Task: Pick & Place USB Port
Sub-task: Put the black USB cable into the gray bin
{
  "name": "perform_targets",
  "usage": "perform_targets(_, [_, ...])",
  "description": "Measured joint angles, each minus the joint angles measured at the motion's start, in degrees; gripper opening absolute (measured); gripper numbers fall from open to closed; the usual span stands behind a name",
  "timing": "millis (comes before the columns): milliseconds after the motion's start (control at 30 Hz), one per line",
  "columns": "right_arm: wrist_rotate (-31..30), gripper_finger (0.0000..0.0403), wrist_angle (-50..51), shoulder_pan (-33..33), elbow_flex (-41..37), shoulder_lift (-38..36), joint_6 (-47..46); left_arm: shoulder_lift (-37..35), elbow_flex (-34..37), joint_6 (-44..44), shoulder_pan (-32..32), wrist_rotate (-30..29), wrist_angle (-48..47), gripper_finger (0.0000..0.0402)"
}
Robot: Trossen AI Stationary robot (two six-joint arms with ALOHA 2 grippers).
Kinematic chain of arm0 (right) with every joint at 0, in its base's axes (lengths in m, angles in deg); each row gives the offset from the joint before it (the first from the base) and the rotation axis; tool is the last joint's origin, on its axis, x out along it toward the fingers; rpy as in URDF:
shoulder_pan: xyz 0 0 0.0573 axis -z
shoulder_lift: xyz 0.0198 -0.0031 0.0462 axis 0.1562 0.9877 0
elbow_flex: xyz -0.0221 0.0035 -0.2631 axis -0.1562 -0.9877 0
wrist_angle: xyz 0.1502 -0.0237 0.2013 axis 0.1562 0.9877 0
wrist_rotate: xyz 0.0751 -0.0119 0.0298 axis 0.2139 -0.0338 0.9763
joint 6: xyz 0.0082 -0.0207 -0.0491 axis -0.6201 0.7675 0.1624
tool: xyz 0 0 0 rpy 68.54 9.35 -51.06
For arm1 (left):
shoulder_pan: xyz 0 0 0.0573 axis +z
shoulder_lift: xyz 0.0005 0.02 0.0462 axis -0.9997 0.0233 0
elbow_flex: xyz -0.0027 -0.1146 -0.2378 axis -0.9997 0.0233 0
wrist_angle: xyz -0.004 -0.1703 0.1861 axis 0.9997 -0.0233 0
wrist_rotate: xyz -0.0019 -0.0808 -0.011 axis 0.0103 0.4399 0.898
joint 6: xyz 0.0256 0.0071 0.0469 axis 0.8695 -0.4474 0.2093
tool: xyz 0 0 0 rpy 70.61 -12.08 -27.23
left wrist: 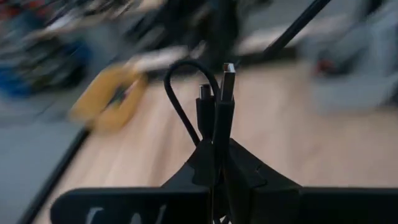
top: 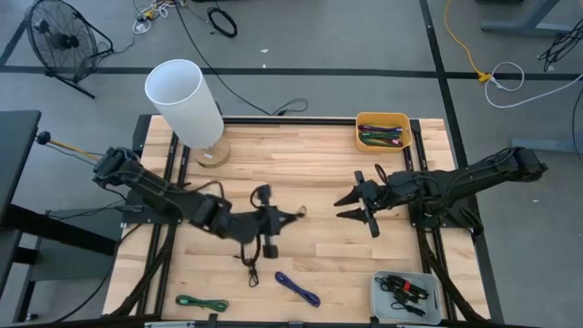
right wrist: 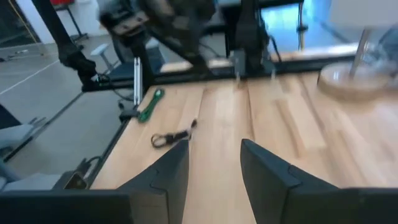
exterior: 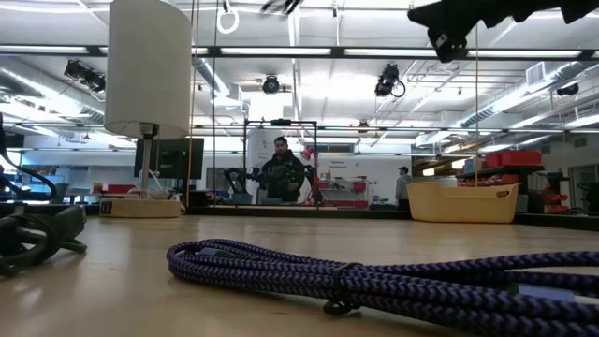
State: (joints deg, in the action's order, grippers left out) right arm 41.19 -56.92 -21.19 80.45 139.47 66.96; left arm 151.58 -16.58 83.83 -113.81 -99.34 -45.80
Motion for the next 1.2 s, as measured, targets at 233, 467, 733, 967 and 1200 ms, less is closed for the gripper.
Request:
perform_targets(233, [-0.3,0.0144,-6.8,0.0,0.0,0.0,4.8,0.0,-0.1,2.9,7.9,12.5,9.7,0.0017])
perform_targets(467, [-1.9,0.0144,-9.4,0.0,0.0,0.0,7.0,3.2,-0.1,2.6,12.1,20.6,18.1,0.0017])
perform_targets(733, [-1.9,0.0144,-9.8,0.0,0.0,0.3,6.1,7.6,0.0,2.8,14.0,22.5,23.0,0.0017])
perform_targets(967, [-2.0,0.0144,-11.9,0.0,0.0,1.5,6.5,8.4,0.0,2.5,15.0,25.3,26.6,0.0017])
perform_targets(1200, [-5.6,0.0144,-15.6,0.0,0.0,3.5,7.9,8.4,0.0,2.5,15.0,26.9,27.9,0.0017])
